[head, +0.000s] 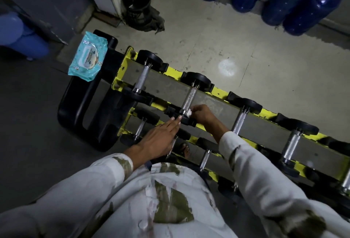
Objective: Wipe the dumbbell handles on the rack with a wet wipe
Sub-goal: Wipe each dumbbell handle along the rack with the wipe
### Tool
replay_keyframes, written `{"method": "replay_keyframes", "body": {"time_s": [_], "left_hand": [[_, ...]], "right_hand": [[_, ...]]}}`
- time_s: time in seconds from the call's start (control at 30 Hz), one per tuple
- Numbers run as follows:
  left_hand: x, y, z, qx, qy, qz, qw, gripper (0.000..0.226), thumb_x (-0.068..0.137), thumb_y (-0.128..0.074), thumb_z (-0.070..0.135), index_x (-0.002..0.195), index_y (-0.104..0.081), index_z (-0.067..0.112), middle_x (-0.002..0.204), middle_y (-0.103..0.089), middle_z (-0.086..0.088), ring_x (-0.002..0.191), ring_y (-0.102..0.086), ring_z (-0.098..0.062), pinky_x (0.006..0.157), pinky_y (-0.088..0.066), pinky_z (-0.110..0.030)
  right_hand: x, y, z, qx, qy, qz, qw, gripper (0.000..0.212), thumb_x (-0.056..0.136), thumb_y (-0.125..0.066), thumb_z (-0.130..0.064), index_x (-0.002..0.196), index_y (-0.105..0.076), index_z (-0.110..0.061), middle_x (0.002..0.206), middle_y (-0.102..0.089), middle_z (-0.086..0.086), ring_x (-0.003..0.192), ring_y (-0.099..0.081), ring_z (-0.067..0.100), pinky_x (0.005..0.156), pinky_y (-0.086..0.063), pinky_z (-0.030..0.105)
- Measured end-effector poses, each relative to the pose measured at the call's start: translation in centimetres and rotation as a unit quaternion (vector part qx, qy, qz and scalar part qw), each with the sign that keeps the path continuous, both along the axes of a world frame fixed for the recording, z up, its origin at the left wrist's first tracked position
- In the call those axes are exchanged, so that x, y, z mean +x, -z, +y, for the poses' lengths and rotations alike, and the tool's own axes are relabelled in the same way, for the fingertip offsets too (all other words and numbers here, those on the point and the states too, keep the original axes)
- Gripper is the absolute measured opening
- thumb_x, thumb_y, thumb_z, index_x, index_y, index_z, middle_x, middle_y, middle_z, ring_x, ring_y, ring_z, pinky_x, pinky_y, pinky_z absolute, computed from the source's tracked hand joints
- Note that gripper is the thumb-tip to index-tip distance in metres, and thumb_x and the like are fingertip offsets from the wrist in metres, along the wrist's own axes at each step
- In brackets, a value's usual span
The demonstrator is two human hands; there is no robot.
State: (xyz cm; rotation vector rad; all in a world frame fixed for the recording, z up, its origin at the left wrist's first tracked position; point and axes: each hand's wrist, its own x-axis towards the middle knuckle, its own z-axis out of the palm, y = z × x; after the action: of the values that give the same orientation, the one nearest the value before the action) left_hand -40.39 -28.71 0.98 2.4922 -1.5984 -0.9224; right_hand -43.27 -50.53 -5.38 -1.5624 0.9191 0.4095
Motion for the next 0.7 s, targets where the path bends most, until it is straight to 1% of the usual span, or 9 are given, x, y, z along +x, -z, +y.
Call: {"method": "replay_keyframes", "body": {"time_s": [0.07,0.13,0.2,0.3,0.37,0.43,0.5,0.57,0.7], "left_hand": [[-0.2,-0.1,0.0,0.003,-0.003,-0.002,1.000,0.082,0.098,-0.055,0.021,0.164,-0.009,0.006,0.172,0.011,-0.007,0.159,-0.001,-0.022,0.126,-0.021,-0.040],[-0.2,-0.2,-0.1,0.000,-0.007,-0.003,1.000,0.081,0.098,-0.055,0.020,0.164,-0.009,0.005,0.172,0.010,-0.007,0.159,-0.001,-0.022,0.127,-0.020,-0.040],[-0.2,-0.2,-0.3,-0.008,-0.014,-0.012,1.000,0.079,0.098,-0.055,0.021,0.163,-0.013,0.006,0.173,0.004,-0.007,0.159,-0.006,-0.023,0.127,-0.021,-0.041],[0.3,-0.3,-0.9,-0.032,-0.004,-0.066,0.997,0.078,0.095,-0.062,0.017,0.161,-0.023,0.009,0.170,-0.018,-0.012,0.156,-0.020,-0.029,0.125,-0.024,-0.045],[0.8,0.0,-2.0,-0.038,0.016,-0.117,0.992,0.078,0.091,-0.064,0.009,0.160,-0.028,0.010,0.162,-0.032,-0.015,0.150,-0.031,-0.032,0.121,-0.032,-0.049],[1.1,0.2,-3.4,-0.022,0.039,-0.155,0.987,0.074,0.090,-0.062,0.006,0.157,-0.031,0.009,0.153,-0.040,-0.015,0.141,-0.040,-0.033,0.110,-0.044,-0.051],[1.3,0.1,-4.7,-0.003,0.057,-0.180,0.982,0.067,0.090,-0.058,0.003,0.153,-0.035,0.007,0.144,-0.046,-0.014,0.132,-0.046,-0.031,0.095,-0.054,-0.048],[1.4,0.2,-5.8,0.005,0.074,-0.184,0.980,0.053,0.091,-0.055,0.001,0.143,-0.044,0.008,0.140,-0.049,-0.013,0.128,-0.049,-0.029,0.084,-0.057,-0.043],[1.4,0.4,-7.2,-0.006,0.062,-0.178,0.982,0.038,0.094,-0.057,0.001,0.131,-0.055,0.010,0.141,-0.049,-0.012,0.131,-0.048,-0.028,0.080,-0.057,-0.040]], "right_hand": [[0.3,1.3,-0.7,-0.023,0.043,0.008,0.999,0.012,0.072,-0.082,-0.005,0.070,-0.071,-0.001,0.070,-0.066,0.014,0.068,-0.062,0.024,0.062,-0.050,0.037],[1.2,2.5,-0.9,-0.041,0.154,0.000,0.987,0.009,0.067,-0.078,-0.008,0.072,-0.071,-0.006,0.077,-0.072,0.013,0.076,-0.069,0.029,0.066,-0.055,0.041],[1.7,2.0,0.0,-0.069,0.220,-0.028,0.973,0.008,0.071,-0.072,-0.009,0.078,-0.074,-0.013,0.083,-0.075,0.008,0.080,-0.071,0.027,0.071,-0.058,0.041],[1.6,0.8,1.4,-0.007,0.231,-0.047,0.972,0.016,0.077,-0.064,0.000,0.075,-0.074,-0.012,0.081,-0.075,0.012,0.083,-0.073,0.034,0.074,-0.061,0.047],[2.0,1.0,1.0,0.035,0.251,-0.044,0.966,0.018,0.072,-0.063,0.006,0.070,-0.072,-0.010,0.080,-0.073,0.016,0.087,-0.072,0.041,0.077,-0.060,0.053],[2.6,1.9,0.3,0.038,0.269,-0.046,0.961,0.015,0.061,-0.063,0.001,0.066,-0.070,-0.011,0.081,-0.073,0.018,0.090,-0.072,0.041,0.078,-0.058,0.055],[2.6,2.4,0.0,0.028,0.264,-0.049,0.963,0.016,0.057,-0.061,-0.004,0.065,-0.072,-0.013,0.081,-0.073,0.018,0.091,-0.072,0.041,0.079,-0.058,0.056],[2.5,1.4,0.4,0.026,0.267,-0.048,0.962,0.015,0.066,-0.063,0.001,0.064,-0.071,-0.012,0.078,-0.072,0.016,0.089,-0.072,0.040,0.078,-0.057,0.055],[2.8,-0.3,0.9,0.033,0.287,-0.042,0.956,0.027,0.076,-0.057,0.017,0.069,-0.067,-0.007,0.077,-0.066,0.018,0.078,-0.066,0.030,0.071,-0.056,0.044]]}}
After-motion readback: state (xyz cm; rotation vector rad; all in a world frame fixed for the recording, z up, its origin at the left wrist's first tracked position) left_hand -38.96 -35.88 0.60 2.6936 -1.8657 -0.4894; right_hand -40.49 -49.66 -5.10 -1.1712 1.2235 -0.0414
